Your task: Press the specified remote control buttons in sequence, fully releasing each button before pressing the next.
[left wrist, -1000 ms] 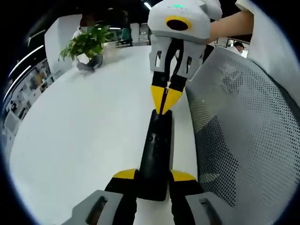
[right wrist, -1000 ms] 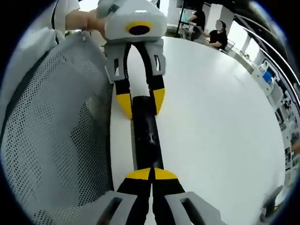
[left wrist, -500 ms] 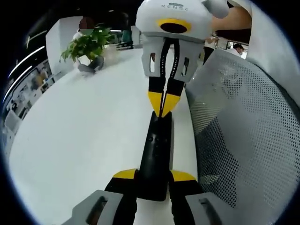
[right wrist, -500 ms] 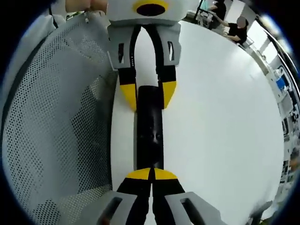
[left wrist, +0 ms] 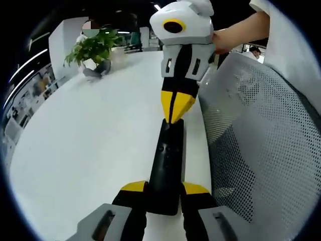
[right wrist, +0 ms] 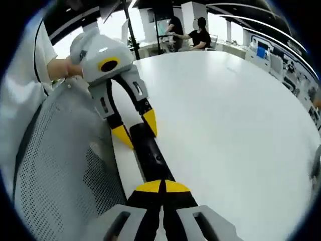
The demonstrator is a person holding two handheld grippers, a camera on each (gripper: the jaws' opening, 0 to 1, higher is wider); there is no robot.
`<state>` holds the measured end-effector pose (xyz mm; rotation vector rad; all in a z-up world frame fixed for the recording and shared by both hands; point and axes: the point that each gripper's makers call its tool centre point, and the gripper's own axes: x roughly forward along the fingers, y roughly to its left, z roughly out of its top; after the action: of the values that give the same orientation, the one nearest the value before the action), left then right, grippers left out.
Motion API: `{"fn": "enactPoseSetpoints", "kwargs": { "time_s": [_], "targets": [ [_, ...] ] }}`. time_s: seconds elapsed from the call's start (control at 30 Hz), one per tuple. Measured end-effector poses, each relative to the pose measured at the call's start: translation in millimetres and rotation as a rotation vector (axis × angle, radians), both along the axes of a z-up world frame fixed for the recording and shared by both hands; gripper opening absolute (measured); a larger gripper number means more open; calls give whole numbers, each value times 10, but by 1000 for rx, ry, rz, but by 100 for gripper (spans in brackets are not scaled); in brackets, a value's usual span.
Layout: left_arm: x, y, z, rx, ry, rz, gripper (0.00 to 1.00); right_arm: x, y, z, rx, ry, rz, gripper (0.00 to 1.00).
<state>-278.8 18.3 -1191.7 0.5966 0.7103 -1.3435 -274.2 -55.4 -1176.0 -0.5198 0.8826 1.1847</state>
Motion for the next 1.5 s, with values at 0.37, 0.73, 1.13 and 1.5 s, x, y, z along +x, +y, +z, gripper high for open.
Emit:
{"fn": "enactPoseSetpoints", "kwargs": {
  "time_s": [0.37, 0.73, 1.13, 1.5],
  "targets": [
    [-5, -8, 0, 22, -3, 10, 25, -91, 95, -64, -154, -92, 250, 0],
    [-9, -1, 0, 26, -4, -27, 25, -71, 118, -96, -262, -146, 339, 0],
    [-11, 3, -1, 16, -5, -41, 25, -65, 88, -53, 48, -172, 174, 0],
    [-12, 4, 0, 11, -3, -49, 25, -41, 133, -49, 11, -157, 247, 4]
  ]
}}
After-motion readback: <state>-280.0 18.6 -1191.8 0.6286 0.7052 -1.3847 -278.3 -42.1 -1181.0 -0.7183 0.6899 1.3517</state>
